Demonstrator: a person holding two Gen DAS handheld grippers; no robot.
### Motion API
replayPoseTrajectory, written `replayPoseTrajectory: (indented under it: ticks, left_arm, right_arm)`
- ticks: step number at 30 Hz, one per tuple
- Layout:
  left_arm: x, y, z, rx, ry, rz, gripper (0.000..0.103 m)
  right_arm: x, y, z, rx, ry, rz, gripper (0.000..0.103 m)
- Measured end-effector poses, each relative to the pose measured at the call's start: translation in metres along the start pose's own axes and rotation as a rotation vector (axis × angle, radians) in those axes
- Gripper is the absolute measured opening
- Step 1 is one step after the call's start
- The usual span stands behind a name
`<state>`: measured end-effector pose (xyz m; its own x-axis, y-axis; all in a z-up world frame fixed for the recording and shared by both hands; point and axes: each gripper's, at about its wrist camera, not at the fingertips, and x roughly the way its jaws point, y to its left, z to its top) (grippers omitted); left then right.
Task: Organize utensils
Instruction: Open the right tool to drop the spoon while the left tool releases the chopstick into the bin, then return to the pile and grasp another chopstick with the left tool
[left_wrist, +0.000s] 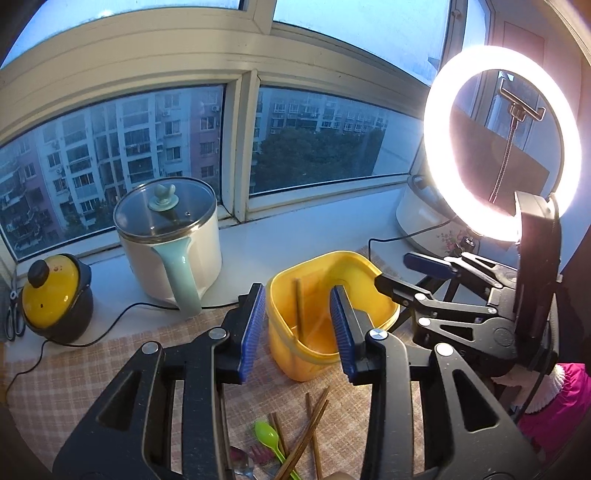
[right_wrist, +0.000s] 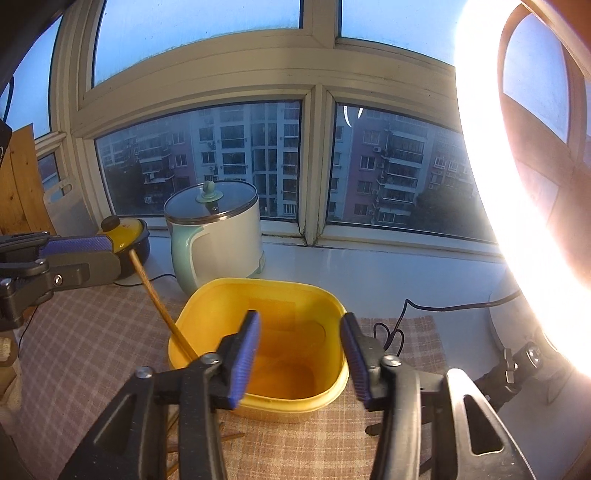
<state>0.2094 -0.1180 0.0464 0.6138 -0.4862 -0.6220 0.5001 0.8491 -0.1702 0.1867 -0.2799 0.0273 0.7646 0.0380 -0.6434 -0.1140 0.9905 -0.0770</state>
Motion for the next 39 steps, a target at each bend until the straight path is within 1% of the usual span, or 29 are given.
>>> replayPoseTrajectory:
  ticks: [2,8,11,13,15,17,21,24,29,35,36,38,39]
  left_arm:
    - [-0.003,0.0,-0.002,0.002,-0.003,0.004,0.036]
    - [-0.013,0.0,-0.011,0.012,-0.014,0.023,0.036]
    - [-0.02,0.003,-0.019,0.006,-0.014,0.026,0.036]
    - [-0.024,0.006,-0.024,0.007,-0.014,0.03,0.036]
    - [-0.029,0.011,-0.033,0.013,-0.016,0.044,0.036]
    - [-0.033,0.015,-0.043,0.016,-0.007,0.054,0.036]
    - [-0.034,0.03,-0.067,0.005,0.045,0.066,0.036]
    - [-0.031,0.037,-0.084,-0.014,0.091,0.053,0.036]
    - [-0.018,0.038,-0.113,-0.019,0.175,0.021,0.036]
    - [0.003,0.033,-0.147,-0.036,0.276,-0.041,0.036]
    - [0.006,0.032,-0.15,-0.04,0.286,-0.047,0.035]
    - [0.013,0.031,-0.158,-0.043,0.312,-0.053,0.027]
    - [0.015,0.031,-0.161,-0.045,0.319,-0.053,0.026]
  right_arm:
    - [-0.006,0.0,-0.002,0.005,-0.006,0.001,0.053]
    - [-0.02,0.005,-0.007,0.005,-0.02,0.0,0.066]
    - [-0.029,0.009,-0.013,0.0,-0.024,0.004,0.073]
    - [-0.036,0.011,-0.017,0.003,-0.027,0.01,0.082]
    - [-0.042,0.011,-0.023,0.011,-0.026,0.022,0.085]
    - [-0.046,0.012,-0.029,0.02,-0.018,0.044,0.085]
    - [-0.051,0.013,-0.042,0.043,0.015,0.095,0.086]
    - [-0.048,0.014,-0.054,0.068,0.055,0.137,0.086]
    - [-0.034,0.018,-0.076,0.12,0.133,0.207,0.085]
    - [-0.013,0.022,-0.097,0.206,0.223,0.285,0.074]
    - [-0.008,0.022,-0.1,0.224,0.24,0.299,0.072]
    - [0.002,0.024,-0.107,0.263,0.274,0.33,0.066]
    - [0.008,0.024,-0.111,0.286,0.294,0.347,0.062]
